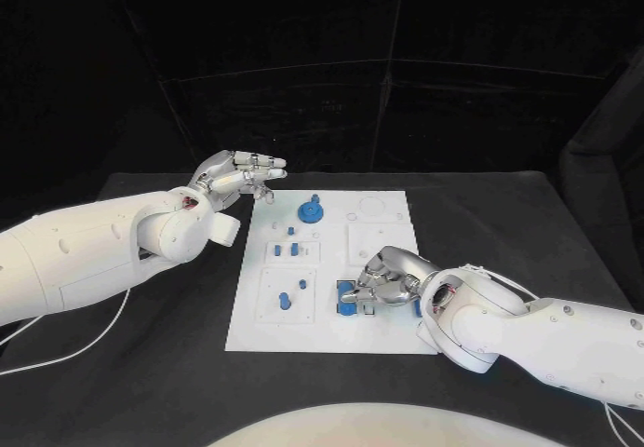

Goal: Assemble the parts on the task board

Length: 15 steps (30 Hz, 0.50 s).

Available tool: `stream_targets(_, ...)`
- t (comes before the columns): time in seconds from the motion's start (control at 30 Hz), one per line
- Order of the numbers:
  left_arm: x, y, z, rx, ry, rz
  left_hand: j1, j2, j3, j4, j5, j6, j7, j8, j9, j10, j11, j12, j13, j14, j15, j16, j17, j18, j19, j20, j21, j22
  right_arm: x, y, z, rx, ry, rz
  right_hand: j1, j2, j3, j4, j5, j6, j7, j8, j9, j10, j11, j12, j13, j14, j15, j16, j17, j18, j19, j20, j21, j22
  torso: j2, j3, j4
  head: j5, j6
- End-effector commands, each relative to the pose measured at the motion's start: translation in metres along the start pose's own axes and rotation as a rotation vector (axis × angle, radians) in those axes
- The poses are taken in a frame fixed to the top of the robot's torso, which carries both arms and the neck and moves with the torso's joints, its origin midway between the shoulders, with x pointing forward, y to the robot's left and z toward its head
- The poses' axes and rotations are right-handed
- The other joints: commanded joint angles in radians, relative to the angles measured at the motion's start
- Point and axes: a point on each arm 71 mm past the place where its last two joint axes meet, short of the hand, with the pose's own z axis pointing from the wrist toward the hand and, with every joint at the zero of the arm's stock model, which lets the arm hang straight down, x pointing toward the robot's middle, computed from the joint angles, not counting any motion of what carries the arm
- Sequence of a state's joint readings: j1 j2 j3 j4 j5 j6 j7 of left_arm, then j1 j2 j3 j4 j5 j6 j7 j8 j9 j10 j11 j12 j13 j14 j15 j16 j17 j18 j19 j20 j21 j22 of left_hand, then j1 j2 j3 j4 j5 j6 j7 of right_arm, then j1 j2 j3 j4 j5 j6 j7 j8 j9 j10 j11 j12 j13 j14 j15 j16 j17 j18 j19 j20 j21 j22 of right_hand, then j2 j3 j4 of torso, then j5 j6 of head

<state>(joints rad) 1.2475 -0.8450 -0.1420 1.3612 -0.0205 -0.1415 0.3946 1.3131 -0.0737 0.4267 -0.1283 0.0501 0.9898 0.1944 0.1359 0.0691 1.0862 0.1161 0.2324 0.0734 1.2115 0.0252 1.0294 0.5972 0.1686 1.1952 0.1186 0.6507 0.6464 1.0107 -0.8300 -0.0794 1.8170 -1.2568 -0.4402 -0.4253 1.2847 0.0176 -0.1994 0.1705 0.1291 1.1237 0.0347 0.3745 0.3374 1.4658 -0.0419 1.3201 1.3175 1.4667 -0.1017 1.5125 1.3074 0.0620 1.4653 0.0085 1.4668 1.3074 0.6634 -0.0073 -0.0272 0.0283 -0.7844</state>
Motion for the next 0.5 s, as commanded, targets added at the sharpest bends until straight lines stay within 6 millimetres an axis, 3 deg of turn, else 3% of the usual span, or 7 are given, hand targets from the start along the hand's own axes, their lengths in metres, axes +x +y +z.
stream_targets(0.03, 0.0005, -0.0012, 0.0003, 0.005, 0.004, 0.001, 0.011, 0.000, 0.000, -0.008, -0.001, -0.005, -0.002, 0.005, 0.000, -0.008, -0.001, 0.004, 0.001, -0.008, -0.001, 0.001, -0.001, 0.014, -0.004, 0.002, -0.006, -0.001, -0.0025, 0.0057, -0.0010, -0.070, -0.029, 0.065, -0.024, -0.003, -0.013, 0.003, 0.005, -0.005, 0.003, -0.002, 0.002, -0.001, 0.007, -0.001, 0.057, 0.082, 0.003, 0.004, 0.153, -0.019, 0.030, 0.000, 0.002, 0.061, 0.000, -0.0009, 0.0023, 0.000, 0.001)
stream_targets(0.37, 0.0001, -0.0011, 0.0003, 0.005, 0.002, 0.002, 0.013, 0.001, 0.000, -0.009, -0.001, -0.006, -0.001, 0.006, 0.000, -0.009, -0.001, 0.005, 0.001, -0.009, -0.001, 0.001, -0.003, 0.014, -0.005, 0.002, -0.006, -0.001, -0.0037, 0.0040, -0.0031, -0.086, -0.020, 0.070, -0.020, -0.004, -0.015, 0.000, 0.003, -0.005, 0.002, -0.001, 0.003, 0.001, 0.007, 0.001, 0.059, 0.083, 0.003, 0.005, 0.156, -0.020, 0.030, 0.001, 0.002, 0.062, 0.000, -0.0007, 0.0016, 0.001, 0.003)
stream_targets(0.5, -0.0001, -0.0011, 0.0003, 0.004, 0.002, 0.002, 0.013, 0.001, 0.000, -0.009, -0.001, -0.006, -0.001, 0.006, 0.000, -0.009, -0.001, 0.005, 0.001, -0.009, -0.001, 0.001, -0.003, 0.014, -0.005, 0.002, -0.006, -0.001, -0.0019, 0.0035, -0.0042, -0.086, 0.011, 0.049, 0.013, 0.001, -0.011, -0.021, 0.000, -0.004, -0.001, 0.003, 0.007, 0.003, 0.004, 0.004, 0.063, 0.083, 0.001, 0.006, 0.158, -0.020, 0.031, 0.000, 0.004, 0.065, 0.000, -0.0005, 0.0018, 0.001, 0.003)
